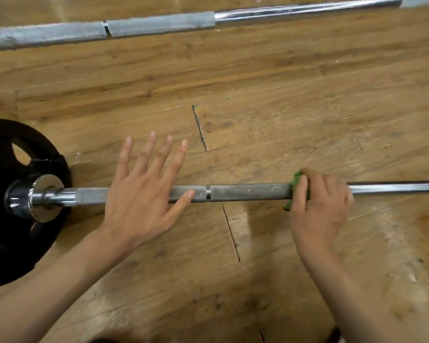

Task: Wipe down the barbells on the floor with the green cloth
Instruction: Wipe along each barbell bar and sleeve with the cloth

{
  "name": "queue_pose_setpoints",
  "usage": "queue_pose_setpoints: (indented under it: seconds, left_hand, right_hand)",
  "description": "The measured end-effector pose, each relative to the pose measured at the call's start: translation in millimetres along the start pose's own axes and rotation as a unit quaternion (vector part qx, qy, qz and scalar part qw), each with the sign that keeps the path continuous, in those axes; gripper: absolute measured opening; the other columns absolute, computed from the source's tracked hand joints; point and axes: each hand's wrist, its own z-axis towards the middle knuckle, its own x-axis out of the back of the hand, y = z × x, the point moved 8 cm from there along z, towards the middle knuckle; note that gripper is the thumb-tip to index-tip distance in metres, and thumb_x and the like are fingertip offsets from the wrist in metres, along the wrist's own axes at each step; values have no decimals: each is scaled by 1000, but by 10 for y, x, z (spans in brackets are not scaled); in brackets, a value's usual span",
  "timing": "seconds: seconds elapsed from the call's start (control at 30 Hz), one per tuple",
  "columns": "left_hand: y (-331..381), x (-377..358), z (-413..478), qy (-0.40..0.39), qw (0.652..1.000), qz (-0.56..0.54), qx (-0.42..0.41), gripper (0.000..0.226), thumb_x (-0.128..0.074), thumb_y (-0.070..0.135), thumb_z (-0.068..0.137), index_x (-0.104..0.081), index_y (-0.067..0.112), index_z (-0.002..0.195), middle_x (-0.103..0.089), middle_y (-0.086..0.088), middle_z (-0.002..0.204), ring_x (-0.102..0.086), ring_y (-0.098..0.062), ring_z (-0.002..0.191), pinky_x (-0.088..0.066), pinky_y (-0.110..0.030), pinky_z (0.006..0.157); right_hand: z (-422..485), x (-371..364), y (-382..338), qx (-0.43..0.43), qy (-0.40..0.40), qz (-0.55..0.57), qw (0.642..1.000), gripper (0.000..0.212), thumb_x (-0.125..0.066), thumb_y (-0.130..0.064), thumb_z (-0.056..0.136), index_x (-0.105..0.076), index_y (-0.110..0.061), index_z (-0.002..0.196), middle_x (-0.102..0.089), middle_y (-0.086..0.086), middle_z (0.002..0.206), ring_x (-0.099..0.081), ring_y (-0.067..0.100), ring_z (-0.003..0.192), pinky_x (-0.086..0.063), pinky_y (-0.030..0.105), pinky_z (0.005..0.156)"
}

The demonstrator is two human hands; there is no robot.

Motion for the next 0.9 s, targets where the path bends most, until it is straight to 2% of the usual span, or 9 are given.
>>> queue_pose_setpoints:
  seconds: [0.07,0.13,0.27,0.37,0.47,0.57,0.7,0.8,0.9]
  left_hand:
    - [14,-4,-26,5,1000,3,9,83,-21,65,103,-11,14,167,-32,-18,168,-18,-38,159,-6,-64,127]
    - [36,-6,-75,4,1000,3,11,84,-24,65,103,-7,13,167,-31,-17,168,-18,-38,159,-6,-65,127]
    - [77,-4,-177,-1,1000,-4,-8,82,-27,61,104,-8,12,167,-28,-17,170,-15,-36,160,-6,-65,127]
    - [100,7,-264,6,1000,-8,-5,79,-26,58,105,-14,10,167,-28,-18,169,-16,-37,160,-7,-63,127]
    - [144,4,-343,9,1000,-3,3,80,-25,59,105,-18,9,166,-29,-19,169,-19,-39,159,-6,-62,128]
    - [184,7,-418,5,1000,2,18,79,-27,59,104,-22,9,166,-31,-18,168,-21,-39,159,-9,-63,127]
    - [227,13,-480,4,1000,6,16,76,-26,56,106,-25,10,165,-32,-15,168,-21,-37,159,-11,-63,127]
    - [225,7,-522,15,1000,1,3,73,-27,53,107,-25,10,165,-31,-16,169,-20,-37,159,-11,-62,127]
    - [232,23,-521,31,999,-1,7,72,-28,52,106,-27,10,165,-34,-17,167,-23,-38,158,-12,-61,127]
  right_hand:
    - [6,31,181,-126,33,-6,992,25,-53,-21,97,-74,-11,105,-69,15,95,-60,38,101,-44,55,103]
    - [-174,-40,-290,-147,23,11,989,27,-51,-23,92,-74,-15,103,-70,12,98,-58,35,104,-41,50,103]
    - [-623,-98,-1451,113,-77,96,986,26,-48,-25,103,-72,-17,108,-68,3,101,-59,28,95,-40,44,94]
    - [-566,-30,-1028,199,-88,65,974,35,-44,-32,109,-72,-15,119,-70,5,106,-61,29,96,-43,43,90]
    - [-349,97,-71,9,-26,11,1000,30,-48,-28,105,-72,-12,111,-70,9,100,-59,33,101,-41,51,104]
    - [-458,79,-69,-143,9,0,990,27,-50,-21,95,-74,-11,104,-69,12,99,-58,35,107,-36,57,112]
    - [-841,-17,-1248,8,-60,88,994,30,-48,-25,94,-74,-14,106,-68,7,99,-56,31,97,-38,50,107]
    - [-858,16,-1233,188,-98,104,972,33,-45,-25,106,-72,-14,119,-69,5,105,-62,28,96,-44,47,101]
    - [-554,84,-361,118,-64,32,990,35,-43,-26,104,-73,-11,113,-67,10,93,-60,34,92,-44,51,98]
